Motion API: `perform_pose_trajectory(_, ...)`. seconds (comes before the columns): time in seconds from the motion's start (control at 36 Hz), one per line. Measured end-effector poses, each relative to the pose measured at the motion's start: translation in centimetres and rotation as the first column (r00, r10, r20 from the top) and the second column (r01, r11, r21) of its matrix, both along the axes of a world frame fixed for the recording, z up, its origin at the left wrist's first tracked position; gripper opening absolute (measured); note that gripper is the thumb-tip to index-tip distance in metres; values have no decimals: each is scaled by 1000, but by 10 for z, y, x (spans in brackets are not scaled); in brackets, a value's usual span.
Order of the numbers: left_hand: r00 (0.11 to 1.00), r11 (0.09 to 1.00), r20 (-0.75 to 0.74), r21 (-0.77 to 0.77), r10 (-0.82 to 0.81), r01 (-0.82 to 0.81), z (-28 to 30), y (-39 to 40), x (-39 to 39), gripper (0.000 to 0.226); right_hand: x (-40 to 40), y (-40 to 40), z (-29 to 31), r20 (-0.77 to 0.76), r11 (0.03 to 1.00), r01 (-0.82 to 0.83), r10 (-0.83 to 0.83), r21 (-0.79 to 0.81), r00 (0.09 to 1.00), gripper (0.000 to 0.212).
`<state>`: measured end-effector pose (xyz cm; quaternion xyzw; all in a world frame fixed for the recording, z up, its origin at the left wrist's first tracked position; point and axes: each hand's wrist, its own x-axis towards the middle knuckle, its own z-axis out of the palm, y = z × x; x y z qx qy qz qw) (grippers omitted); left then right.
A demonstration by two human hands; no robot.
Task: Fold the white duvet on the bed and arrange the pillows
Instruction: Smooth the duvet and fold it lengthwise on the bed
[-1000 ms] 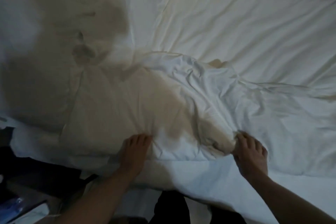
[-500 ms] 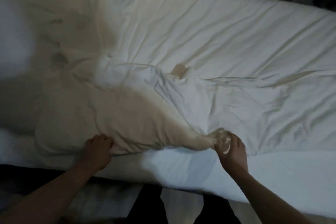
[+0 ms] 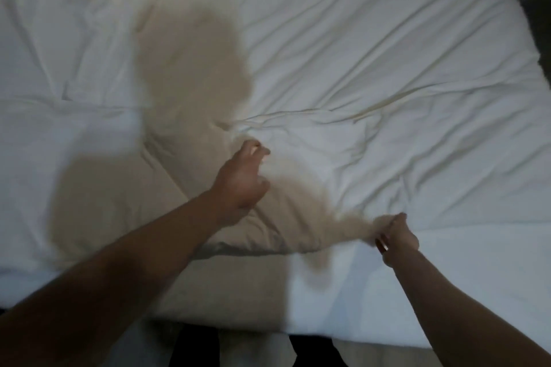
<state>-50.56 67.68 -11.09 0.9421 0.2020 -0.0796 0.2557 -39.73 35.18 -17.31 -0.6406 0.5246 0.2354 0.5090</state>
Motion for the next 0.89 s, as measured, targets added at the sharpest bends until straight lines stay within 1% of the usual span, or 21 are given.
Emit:
perform_pose_trajectory(0.08, 992, 992, -20, 14, 122, -122, -14, -8, 62, 70, 24, -37, -9, 22, 998, -32, 31, 45, 999, 50)
perform_pose_trajectory(0.14, 980, 990, -140, 33, 141, -138, -28, 0, 95, 85, 32, -56, -12, 50, 992, -99, 95, 73, 994, 43)
perform_pose_trajectory(0.19, 950, 988, -273, 72, 149, -135, -43, 10, 114, 99, 35, -70, -21, 91, 985, -168, 163, 51, 983, 39)
perform_pose_trajectory(0.25, 914, 987, -380, 119, 144, -106, -54, 12, 123, 101, 32, -75, -25, 146, 982, -186, 181, 23, 973, 34)
perform_pose_trajectory(0.28, 901, 987, -412, 135, 134, -86, -56, 11, 124, 93, 29, -75, -27, 172, 984, -176, 171, 14, 970, 32)
perform_pose_trajectory(0.31, 907, 987, -405, 149, 115, -59, -57, 9, 124, 79, 26, -76, -30, 189, 987, -160, 157, -1, 969, 31)
perform_pose_trajectory(0.33, 930, 985, -354, 169, 101, -42, -56, 6, 123, 63, 24, -76, -32, 204, 987, -156, 160, -31, 966, 32)
perform_pose_trajectory(0.39, 980, 973, -173, 222, 102, -62, -45, 3, 121, 46, 20, -76, -33, 230, 983, -157, 175, -94, 957, 33)
perform_pose_trajectory(0.44, 992, 956, 19, 266, 125, -125, -30, 4, 122, 41, 16, -74, -28, 264, 975, -160, 196, -153, 944, 34)
perform_pose_trajectory(0.5, 959, 940, 224, 253, 174, -229, -13, 11, 130, 41, 13, -71, -20, 319, 968, -144, 205, -205, 925, 34)
perform_pose_trajectory(0.53, 933, 933, 289, 225, 213, -282, -5, 16, 136, 41, 12, -69, -18, 342, 965, -132, 205, -224, 917, 34)
perform_pose_trajectory(0.56, 918, 926, 302, 196, 257, -323, 1, 21, 143, 41, 12, -67, -16, 352, 963, -129, 209, -238, 912, 35)
perform_pose_trajectory(0.58, 923, 921, 250, 186, 294, -343, 5, 27, 148, 43, 12, -66, -14, 339, 960, -136, 216, -243, 916, 35)
perform_pose_trajectory(0.64, 942, 914, -19, 249, 335, -320, 8, 31, 154, 52, 15, -68, -15, 261, 958, -180, 236, -221, 936, 33)
perform_pose_trajectory(0.67, 925, 913, -149, 277, 350, -301, 8, 28, 154, 59, 17, -71, -16, 199, 960, -213, 248, -184, 948, 29)
perform_pose_trajectory(0.69, 902, 910, -224, 287, 368, -300, 6, 22, 152, 69, 19, -75, -16, 136, 959, -248, 267, -137, 954, 24)
perform_pose_trajectory(0.72, 891, 910, -249, 272, 380, -312, 2, 13, 150, 78, 20, -80, -18, 82, 955, -282, 289, -91, 954, 21)
perform_pose_trajectory(0.78, 923, 929, -179, 217, 340, -300, -8, -13, 146, 85, 23, -89, -16, 18, 934, -334, 339, -125, 941, 32)
perform_pose_trajectory(0.83, 972, 957, -53, 197, 228, -214, -23, -45, 135, 79, 26, -94, -10, 37, 893, -355, 379, -277, 925, 48)
perform_pose_trajectory(0.86, 983, 971, -56, 175, 173, -161, -30, -62, 126, 78, 29, -96, -7, 72, 884, -348, 387, -312, 919, 54)
perform_pose_trajectory(0.89, 985, 983, -111, 141, 132, -116, -36, -79, 115, 78, 33, -97, -6, 112, 888, -327, 379, -324, 919, 59)
